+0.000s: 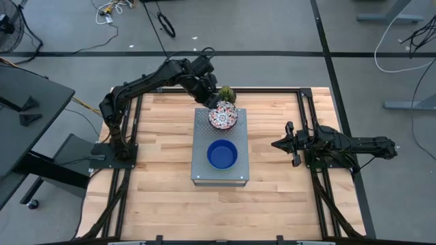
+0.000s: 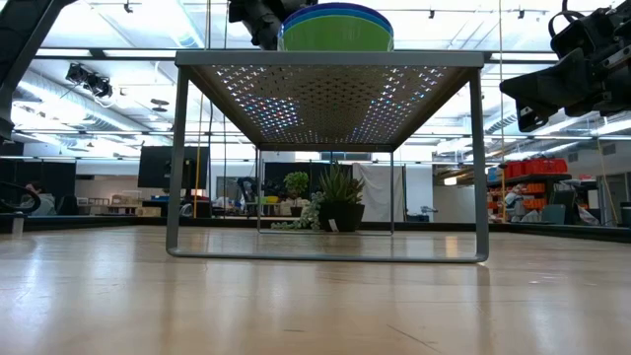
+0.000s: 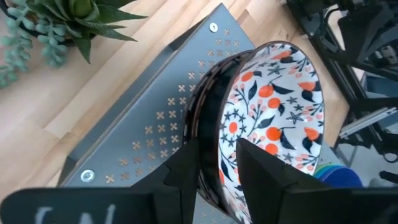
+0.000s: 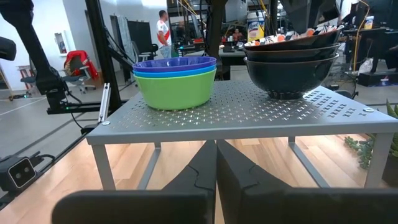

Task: Pick & Place Mini bowls
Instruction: Stack the white patterned bowl on the other white patterned bowls on the shelf, then return to Home Position

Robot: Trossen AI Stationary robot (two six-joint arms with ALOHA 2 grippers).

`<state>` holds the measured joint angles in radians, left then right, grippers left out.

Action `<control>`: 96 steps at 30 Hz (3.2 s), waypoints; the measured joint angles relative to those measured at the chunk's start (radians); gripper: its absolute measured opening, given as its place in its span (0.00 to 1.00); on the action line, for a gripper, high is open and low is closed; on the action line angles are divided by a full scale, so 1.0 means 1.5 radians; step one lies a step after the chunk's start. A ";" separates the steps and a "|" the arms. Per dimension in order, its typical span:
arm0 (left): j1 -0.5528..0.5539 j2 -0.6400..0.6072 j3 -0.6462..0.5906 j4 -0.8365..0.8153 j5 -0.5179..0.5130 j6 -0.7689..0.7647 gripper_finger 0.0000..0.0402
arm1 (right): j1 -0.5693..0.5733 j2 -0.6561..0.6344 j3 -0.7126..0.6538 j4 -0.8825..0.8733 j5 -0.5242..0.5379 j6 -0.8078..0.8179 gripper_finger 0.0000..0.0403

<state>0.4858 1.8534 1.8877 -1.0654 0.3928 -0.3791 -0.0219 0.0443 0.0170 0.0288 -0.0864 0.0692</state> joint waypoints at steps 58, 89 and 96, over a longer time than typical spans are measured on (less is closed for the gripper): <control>0.020 -0.056 -0.091 0.170 0.100 0.600 0.01 | 0.000 0.000 0.000 0.000 0.000 0.000 0.03; 0.007 -0.064 -0.149 0.297 0.111 0.508 0.00 | 0.000 0.000 0.000 0.000 0.000 0.000 0.03; -0.033 -0.064 -0.149 0.383 0.144 0.458 0.00 | 0.000 0.000 0.000 0.000 0.000 0.000 0.03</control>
<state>0.4369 1.7576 1.6642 -0.4910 0.6081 0.3083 -0.0216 0.0441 0.0170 0.0284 -0.0860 0.0689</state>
